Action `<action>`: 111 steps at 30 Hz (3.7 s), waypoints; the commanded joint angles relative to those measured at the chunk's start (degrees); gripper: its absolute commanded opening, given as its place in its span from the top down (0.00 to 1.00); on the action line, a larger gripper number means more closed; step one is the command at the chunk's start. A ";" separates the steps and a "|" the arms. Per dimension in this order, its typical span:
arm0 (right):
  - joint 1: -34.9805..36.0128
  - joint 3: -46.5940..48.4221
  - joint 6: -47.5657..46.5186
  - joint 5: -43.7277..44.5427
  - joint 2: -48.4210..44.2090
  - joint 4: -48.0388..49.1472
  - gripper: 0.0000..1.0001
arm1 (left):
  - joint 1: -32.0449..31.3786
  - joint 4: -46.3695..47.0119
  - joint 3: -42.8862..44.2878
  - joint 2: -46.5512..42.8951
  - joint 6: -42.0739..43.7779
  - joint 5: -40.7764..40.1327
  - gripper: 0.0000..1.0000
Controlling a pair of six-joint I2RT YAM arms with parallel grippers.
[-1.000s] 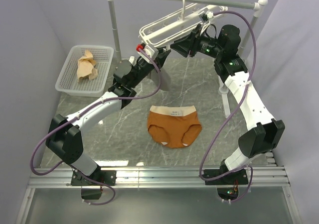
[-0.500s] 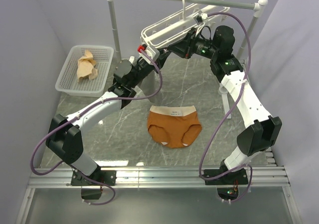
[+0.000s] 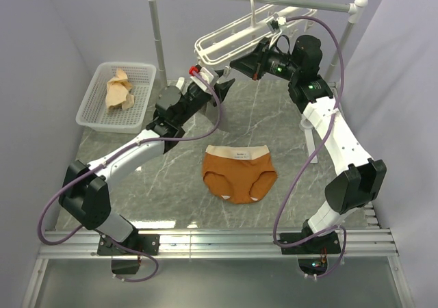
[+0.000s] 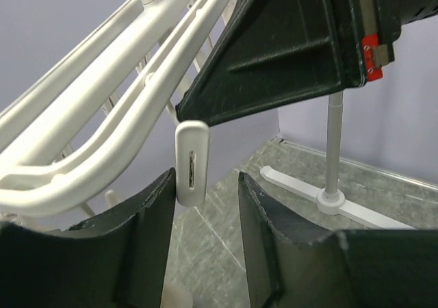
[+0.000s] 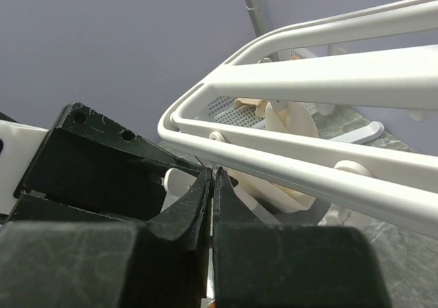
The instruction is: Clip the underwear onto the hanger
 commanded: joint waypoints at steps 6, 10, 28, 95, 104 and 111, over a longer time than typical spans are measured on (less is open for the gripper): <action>0.12 1.23 2.01 -1.22 0.11 3.18 1.00 | -0.05 -0.41 -0.10 -2.07 -0.22 -0.05 0.67; 0.12 0.88 1.83 -1.75 -0.24 2.65 1.00 | -0.05 0.12 0.69 -1.46 -0.48 0.12 0.75; -3.22 -5.53 12.46 -7.99 -3.67 9.59 0.15 | -0.05 -1.91 0.43 -1.46 -0.75 1.35 0.98; 1.18 -5.71 1.83 5.28 -6.31 4.05 1.00 | 1.80 -32.04 -20.57 -24.22 -6.01 13.14 0.44; 1.18 -6.24 2.27 6.06 -6.22 4.23 1.00 | 1.79 -41.54 -23.40 -11.86 -17.70 2.77 0.46; 1.27 -6.93 1.04 7.65 -7.27 3.61 1.00 | 1.80 -39.61 -18.30 1.25 -22.19 -1.10 0.33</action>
